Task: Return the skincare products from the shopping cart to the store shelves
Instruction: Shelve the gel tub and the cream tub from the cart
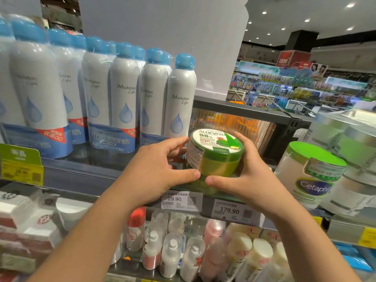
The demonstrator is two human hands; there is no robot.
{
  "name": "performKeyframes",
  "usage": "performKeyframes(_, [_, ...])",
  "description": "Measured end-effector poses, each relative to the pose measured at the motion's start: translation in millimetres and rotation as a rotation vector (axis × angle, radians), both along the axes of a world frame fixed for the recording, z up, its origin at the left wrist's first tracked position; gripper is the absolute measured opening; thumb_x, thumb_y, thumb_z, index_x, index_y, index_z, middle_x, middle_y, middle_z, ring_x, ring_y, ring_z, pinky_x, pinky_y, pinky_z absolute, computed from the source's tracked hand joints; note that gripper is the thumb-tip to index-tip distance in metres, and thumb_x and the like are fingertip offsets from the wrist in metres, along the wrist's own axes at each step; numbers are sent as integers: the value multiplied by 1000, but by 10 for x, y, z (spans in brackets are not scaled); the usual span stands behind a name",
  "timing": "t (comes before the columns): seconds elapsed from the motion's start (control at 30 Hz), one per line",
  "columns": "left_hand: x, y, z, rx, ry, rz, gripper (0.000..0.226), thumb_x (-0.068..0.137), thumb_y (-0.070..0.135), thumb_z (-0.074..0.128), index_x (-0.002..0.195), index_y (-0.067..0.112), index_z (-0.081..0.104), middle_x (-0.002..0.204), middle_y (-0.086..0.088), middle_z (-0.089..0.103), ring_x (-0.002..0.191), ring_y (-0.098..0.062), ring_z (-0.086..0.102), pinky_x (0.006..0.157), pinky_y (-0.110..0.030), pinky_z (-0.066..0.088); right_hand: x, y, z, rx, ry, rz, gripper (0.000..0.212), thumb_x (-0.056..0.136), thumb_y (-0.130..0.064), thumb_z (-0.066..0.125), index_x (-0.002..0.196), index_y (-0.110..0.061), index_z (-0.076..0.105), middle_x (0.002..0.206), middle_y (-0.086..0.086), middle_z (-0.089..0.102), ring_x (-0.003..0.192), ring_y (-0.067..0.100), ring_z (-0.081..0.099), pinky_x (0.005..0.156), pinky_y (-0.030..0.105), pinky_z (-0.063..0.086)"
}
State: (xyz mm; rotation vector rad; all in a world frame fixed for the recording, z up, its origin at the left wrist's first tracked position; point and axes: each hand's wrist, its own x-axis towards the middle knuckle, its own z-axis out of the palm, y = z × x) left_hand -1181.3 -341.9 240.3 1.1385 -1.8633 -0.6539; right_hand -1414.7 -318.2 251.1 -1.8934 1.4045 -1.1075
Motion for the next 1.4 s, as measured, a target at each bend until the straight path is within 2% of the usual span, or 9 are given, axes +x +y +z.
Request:
performKeyframes(0.1, [0, 0, -6, 2, -25, 6, 82, 70, 48, 89, 144, 48, 53, 129, 27, 66, 110, 18, 60, 95, -19, 54, -16, -19, -34, -6, 10, 14, 132, 53, -50, 96, 160, -35, 20, 147, -23, 50, 132, -3, 52, 114, 35, 47])
performKeyframes(0.23, [-9, -4, -4, -14, -50, 25, 70, 75, 44, 87, 139, 50, 57, 123, 31, 67, 105, 21, 60, 87, -4, 44, 25, -41, -59, -51, 23, -36, 131, 52, -59, 92, 159, -37, 20, 149, -22, 47, 129, -7, 51, 112, 31, 47])
performKeyframes(0.43, [-6, -14, 2, -2, -69, 42, 71, 75, 47, 85, 140, 49, 57, 123, 31, 68, 110, 23, 56, 96, -10, 44, -34, -64, -85, -13, -22, 13, 125, 58, -57, 90, 159, -43, 18, 146, -21, 53, 129, 3, 57, 108, 41, 52])
performKeyframes(0.53, [-9, -21, -10, 9, -47, 44, 67, 75, 46, 86, 136, 50, 59, 121, 30, 69, 111, 18, 59, 106, -25, 48, -22, -68, -80, -4, -54, 11, 122, 58, -55, 92, 157, -47, 20, 143, -23, 55, 127, 2, 59, 103, 43, 55])
performKeyframes(0.67, [-6, -31, -25, 12, -47, 61, 68, 75, 47, 85, 137, 50, 58, 122, 28, 69, 112, 17, 59, 108, -28, 48, -8, -62, -86, -11, -61, -1, 119, 64, -47, 96, 157, -46, 22, 143, -22, 54, 125, -2, 59, 103, 41, 56])
performKeyframes(0.9, [8, -32, -45, 27, -26, 56, 70, 75, 51, 85, 138, 53, 56, 122, 29, 69, 116, 13, 60, 110, -40, 49, 12, -51, -85, -22, -41, -13, 123, 55, -63, 93, 155, -49, 23, 147, -21, 51, 130, 0, 56, 107, 41, 53])
performKeyframes(1.07, [-6, 1, -18, 21, -42, 64, 65, 78, 50, 83, 137, 55, 55, 122, 29, 69, 116, 12, 60, 110, -40, 49, 20, -35, -89, -27, -37, -12, 119, 61, -51, 95, 157, -43, 24, 139, -25, 57, 125, -3, 59, 109, 37, 52])
performKeyframes(1.3, [-15, 46, 7, 22, -22, 49, 67, 78, 47, 84, 139, 48, 57, 125, 23, 70, 113, 8, 64, 108, -38, 51, 35, -30, -60, -4, -26, -19, 129, 52, -66, 92, 157, -47, 20, 145, -24, 54, 129, 2, 58, 111, 39, 50])
performKeyframes(1.4, [-14, 85, 14, 22, 4, 53, 71, 77, 48, 83, 143, 45, 55, 128, 21, 69, 109, 9, 65, 105, -29, 52, 44, -15, -55, 3, -69, -35, 141, 47, -66, 95, 161, -42, 17, 148, -25, 48, 135, -1, 51, 116, 36, 45])
